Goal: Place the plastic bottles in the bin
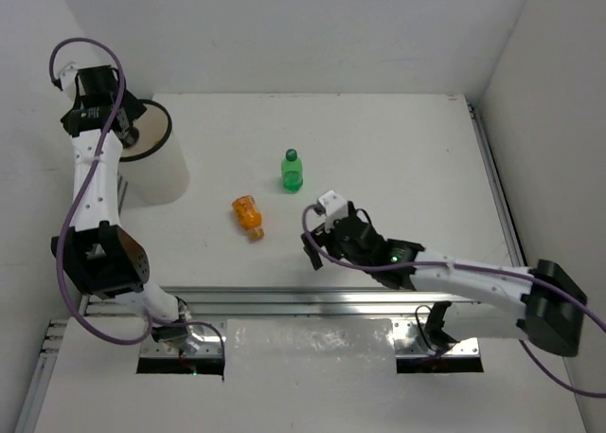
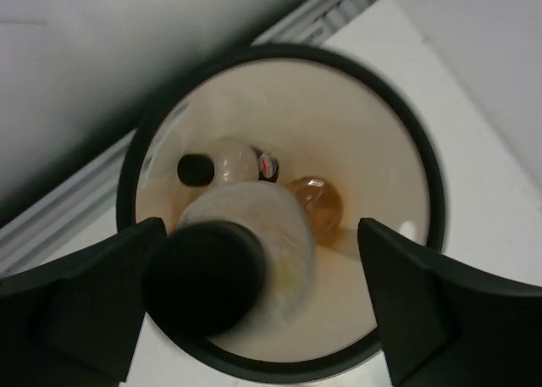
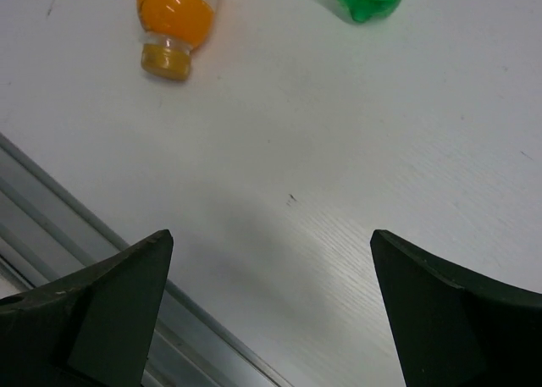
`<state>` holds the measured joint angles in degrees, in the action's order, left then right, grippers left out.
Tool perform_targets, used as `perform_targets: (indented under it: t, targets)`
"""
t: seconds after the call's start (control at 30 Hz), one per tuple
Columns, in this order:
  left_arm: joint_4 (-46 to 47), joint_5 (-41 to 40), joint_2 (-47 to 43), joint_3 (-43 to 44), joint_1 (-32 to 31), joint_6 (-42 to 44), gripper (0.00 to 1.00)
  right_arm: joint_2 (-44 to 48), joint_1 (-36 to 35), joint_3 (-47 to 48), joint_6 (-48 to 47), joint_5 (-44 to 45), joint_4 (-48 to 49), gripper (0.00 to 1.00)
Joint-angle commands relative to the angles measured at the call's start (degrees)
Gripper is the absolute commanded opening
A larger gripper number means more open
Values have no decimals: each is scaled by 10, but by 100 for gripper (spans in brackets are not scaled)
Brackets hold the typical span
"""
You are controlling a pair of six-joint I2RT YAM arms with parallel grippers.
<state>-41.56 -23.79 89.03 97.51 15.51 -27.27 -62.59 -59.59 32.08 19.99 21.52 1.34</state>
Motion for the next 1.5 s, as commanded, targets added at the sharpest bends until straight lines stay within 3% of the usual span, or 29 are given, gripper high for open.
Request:
perform_targets:
  t: [0.0,0.13,0.27,0.37,0.5,0.57,0.6,0.63,0.7,0.77,0.83,0.93,1.0,1.17,1.47]
  targets:
    - [-11,26,-19,-1,6,-5,100,-95,14,108,10,-48,1,99]
    - [-26,51,-58,9,4,9,100,-291,32,274,22,-63,-12,99]
    - [-52,22,-132,19,-73,44,100,-455,45,430,33,-89,-69,99]
    - [-55,51,-215,-22,-106,51,100,-558,52,534,45,-93,-107,99]
    - [-25,109,-334,-145,-106,68,100,-645,61,629,63,-95,-130,96]
    - [-25,153,-377,-179,-106,76,100,-670,62,642,66,-117,-134,80]
    - [-24,175,-386,-189,-106,79,100,-670,61,634,66,-127,-127,66]
    - [-22,229,-401,-199,-106,81,100,-663,60,619,66,-134,-116,42]
    - [-8,302,-417,-245,-106,85,100,-603,55,532,63,-149,-49,30]
    - [26,415,-439,-309,-106,77,100,-536,49,445,42,-150,61,25]
    - [76,542,-453,-360,-106,53,100,-416,46,298,7,-163,143,24]
    - [161,682,-460,-454,-113,0,100,-246,35,91,-58,-212,375,23]
    - [214,715,-469,-498,-132,-34,100,-153,33,11,-89,-233,393,22]
    - [311,766,-470,-530,-191,-96,100,-40,30,-46,-114,-302,358,21]
    - [289,593,-374,-501,-419,-79,100,19,26,-4,-119,-329,287,22]
